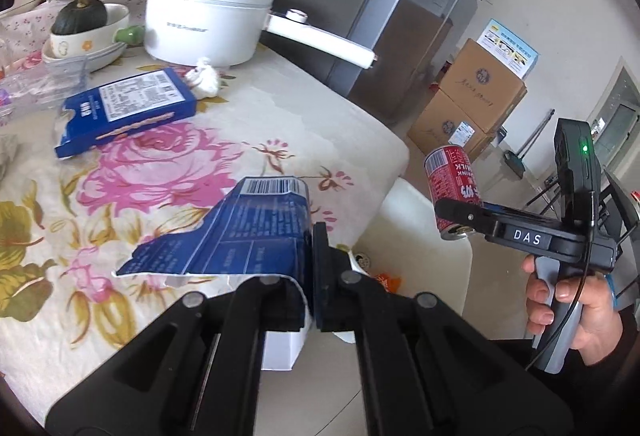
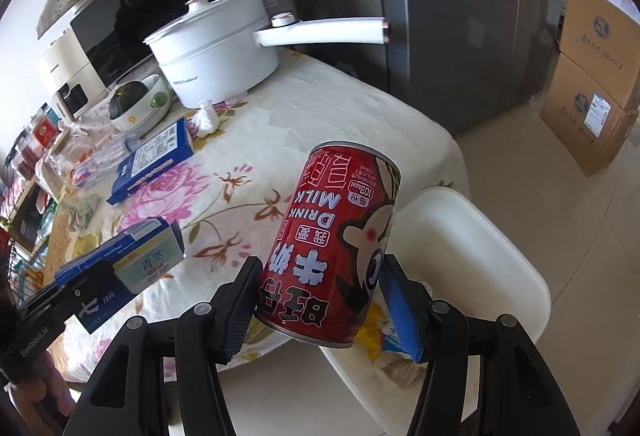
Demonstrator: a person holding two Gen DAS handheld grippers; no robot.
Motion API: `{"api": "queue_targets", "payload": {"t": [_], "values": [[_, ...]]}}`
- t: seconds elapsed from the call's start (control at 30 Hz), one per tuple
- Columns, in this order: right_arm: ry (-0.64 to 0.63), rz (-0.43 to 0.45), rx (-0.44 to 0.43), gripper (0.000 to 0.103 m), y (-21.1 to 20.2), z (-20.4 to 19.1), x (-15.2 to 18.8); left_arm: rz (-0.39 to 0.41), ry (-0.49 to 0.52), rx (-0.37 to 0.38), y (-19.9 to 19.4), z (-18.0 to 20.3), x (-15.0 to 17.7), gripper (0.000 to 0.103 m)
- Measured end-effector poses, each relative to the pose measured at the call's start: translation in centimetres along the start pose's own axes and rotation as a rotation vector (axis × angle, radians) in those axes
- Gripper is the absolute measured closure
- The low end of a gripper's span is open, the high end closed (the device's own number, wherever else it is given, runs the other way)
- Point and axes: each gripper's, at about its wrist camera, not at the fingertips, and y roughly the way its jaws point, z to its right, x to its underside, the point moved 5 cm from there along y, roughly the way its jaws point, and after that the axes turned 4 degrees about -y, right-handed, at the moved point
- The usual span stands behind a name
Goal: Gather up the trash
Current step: 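Carry the blue carton and red can over the white bin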
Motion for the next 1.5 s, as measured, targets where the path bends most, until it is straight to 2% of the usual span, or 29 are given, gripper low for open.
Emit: {"api": "queue_targets", "payload": {"t": [0.3,0.5,0.67,1.03,1.2,1.33,1.4,1.43,1.47,1.5], "values": [[0.066,-0.045,0.074,0.042,-0.2,8.1,3.2,-0.045,0.132,0.084,5.2,6.9,1.8,0.1],[0.075,-0.08,0.101,0.042,0.3,11.0,5.0,-0.057,0.205,0.136,7.8,10.3,3.3,0.1],[0.076,-0.102,0.112,0.042,0.7,12.4,5.8,-0.085,0.281,0.151,9.9,12.6,4.6,0.099],[0.069,-0.144,0.117,0.042,1.6,13.3,6.8,-0.145,0.345,0.12,13.0,13.2,6.7,0.096],[0.079,-0.152,0.122,0.042,1.6,13.7,7.1,-0.165,0.352,0.14,12.9,13.1,7.0,0.093],[0.089,-0.159,0.125,0.042,1.6,13.9,7.3,-0.195,0.346,0.151,13.5,13.4,7.2,0.085],[0.095,-0.159,0.127,0.042,1.7,13.9,7.2,-0.194,0.335,0.134,13.5,13.1,7.2,0.071],[0.097,-0.158,0.127,0.042,1.7,13.9,7.1,-0.189,0.332,0.128,13.5,13.2,7.2,0.054],[0.098,-0.156,0.128,0.042,1.6,14.0,7.1,-0.175,0.328,0.121,13.2,13.1,7.1,0.044],[0.098,-0.154,0.129,0.043,1.5,14.0,7.0,-0.168,0.325,0.119,13.0,13.0,7.0,0.043]]}}
